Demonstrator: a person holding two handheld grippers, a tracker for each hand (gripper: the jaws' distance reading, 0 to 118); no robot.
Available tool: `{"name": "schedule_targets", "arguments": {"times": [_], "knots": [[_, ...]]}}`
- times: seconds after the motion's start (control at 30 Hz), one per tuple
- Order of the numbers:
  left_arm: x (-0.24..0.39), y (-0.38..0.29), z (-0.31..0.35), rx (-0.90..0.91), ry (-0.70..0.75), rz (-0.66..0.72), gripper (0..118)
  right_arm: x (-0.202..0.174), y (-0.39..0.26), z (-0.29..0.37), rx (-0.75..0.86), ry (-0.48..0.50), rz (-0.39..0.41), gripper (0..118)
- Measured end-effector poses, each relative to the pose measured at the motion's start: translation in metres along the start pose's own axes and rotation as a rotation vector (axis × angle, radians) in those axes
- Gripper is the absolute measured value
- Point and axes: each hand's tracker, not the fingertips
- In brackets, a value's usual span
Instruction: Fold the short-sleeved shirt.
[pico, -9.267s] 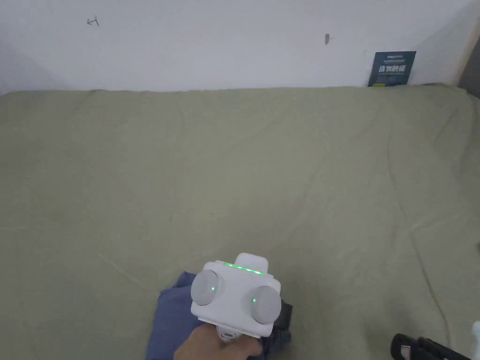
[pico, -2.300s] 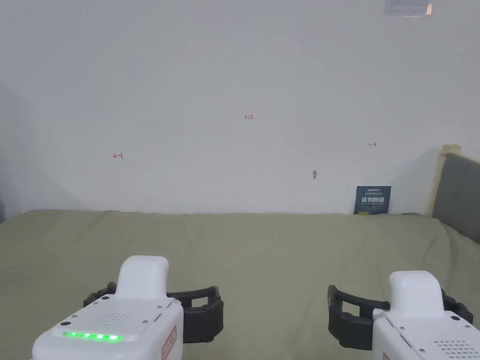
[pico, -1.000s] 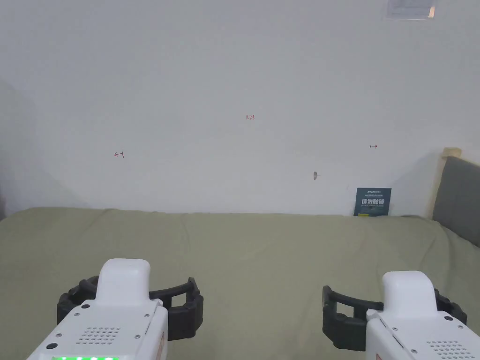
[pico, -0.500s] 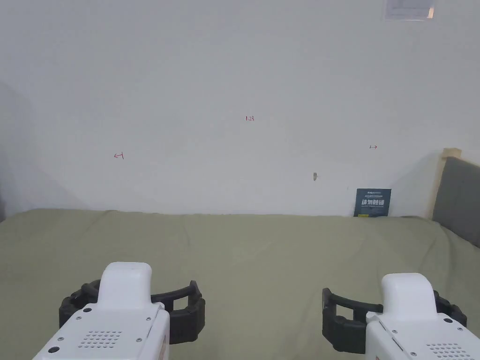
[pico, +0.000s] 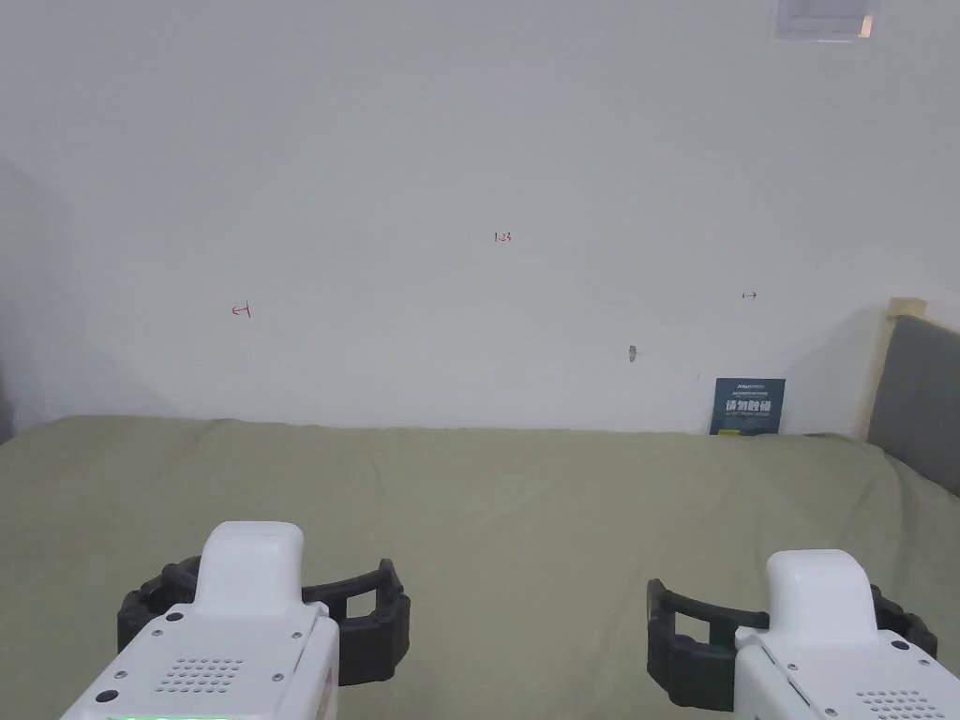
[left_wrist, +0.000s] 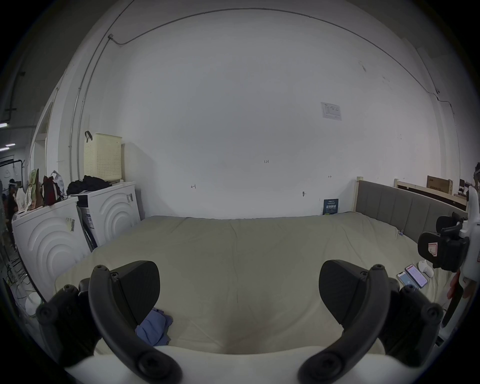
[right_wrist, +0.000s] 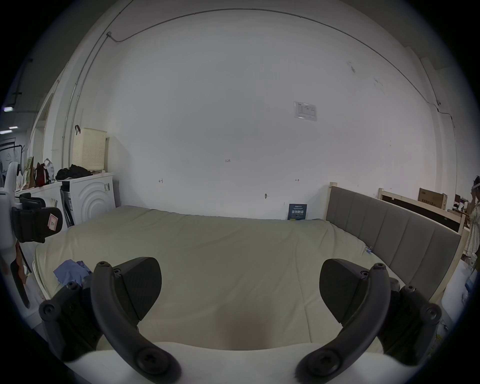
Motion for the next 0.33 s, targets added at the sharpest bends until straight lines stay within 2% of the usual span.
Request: {"name": "schedule_targets", "arguments": {"times": [0.33], "knots": [[-0.0002,0.002,0.001,0.008,0.002,-0.002,118,0.0013,-0.0009,-0.0016,0.006,0.007,-0.004,118]]}}
